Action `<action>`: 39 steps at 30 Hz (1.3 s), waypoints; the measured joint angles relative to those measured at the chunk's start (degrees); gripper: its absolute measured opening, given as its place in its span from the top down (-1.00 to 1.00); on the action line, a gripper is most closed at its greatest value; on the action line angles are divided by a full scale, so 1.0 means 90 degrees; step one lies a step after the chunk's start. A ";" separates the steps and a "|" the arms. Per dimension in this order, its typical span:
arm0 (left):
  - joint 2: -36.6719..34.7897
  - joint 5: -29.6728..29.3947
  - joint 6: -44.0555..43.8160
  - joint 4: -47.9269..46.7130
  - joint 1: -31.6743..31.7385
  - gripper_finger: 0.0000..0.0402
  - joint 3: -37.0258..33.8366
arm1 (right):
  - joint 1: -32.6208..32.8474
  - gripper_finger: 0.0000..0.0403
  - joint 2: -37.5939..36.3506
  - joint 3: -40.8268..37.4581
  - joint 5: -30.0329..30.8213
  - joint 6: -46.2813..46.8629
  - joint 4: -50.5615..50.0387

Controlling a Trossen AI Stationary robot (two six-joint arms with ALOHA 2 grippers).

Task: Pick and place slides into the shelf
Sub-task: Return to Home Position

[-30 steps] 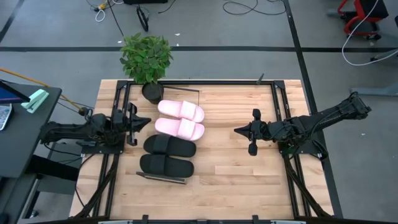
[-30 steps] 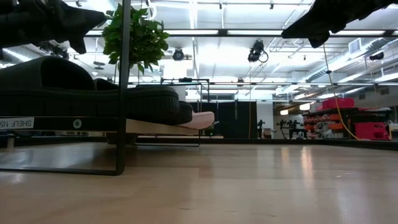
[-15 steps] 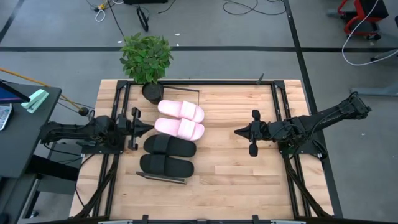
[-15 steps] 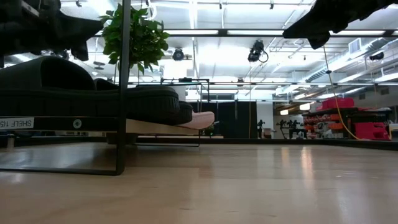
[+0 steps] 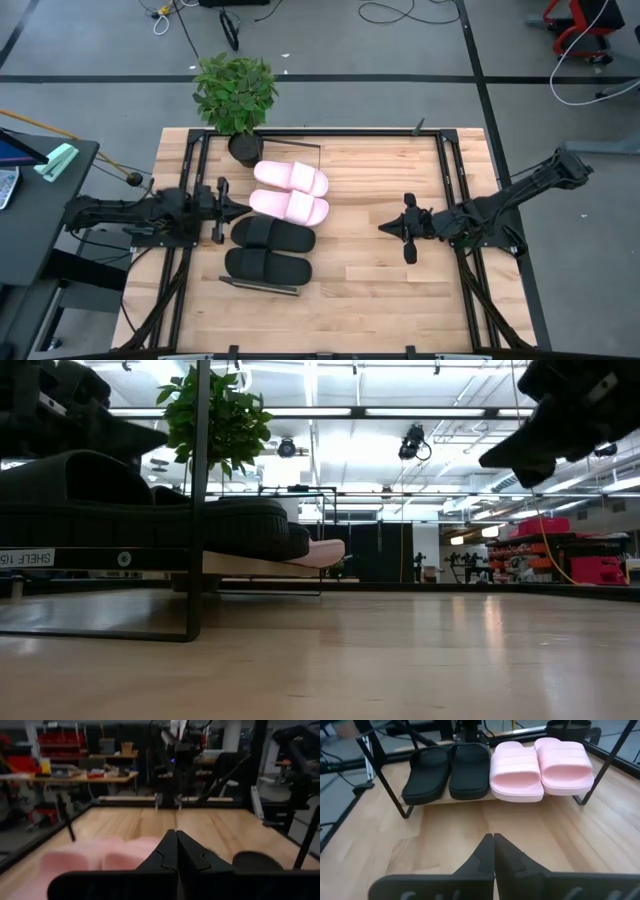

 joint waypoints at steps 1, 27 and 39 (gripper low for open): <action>0.0000 -0.0062 -0.0041 -0.0112 0.0001 0.99 0.0000 | 0.0008 1.00 0.0000 -0.0110 0.0004 0.0038 0.0174; 0.0000 -0.0379 -0.0303 -0.0779 0.0002 0.98 -0.0005 | -0.2362 1.00 -0.2779 -0.1083 -0.2603 -0.1197 -0.0008; -0.0001 -0.0379 -0.0411 -0.0789 0.0002 0.98 -0.0007 | -0.2717 1.00 -0.4325 -0.1270 -0.3072 -0.1041 -0.1188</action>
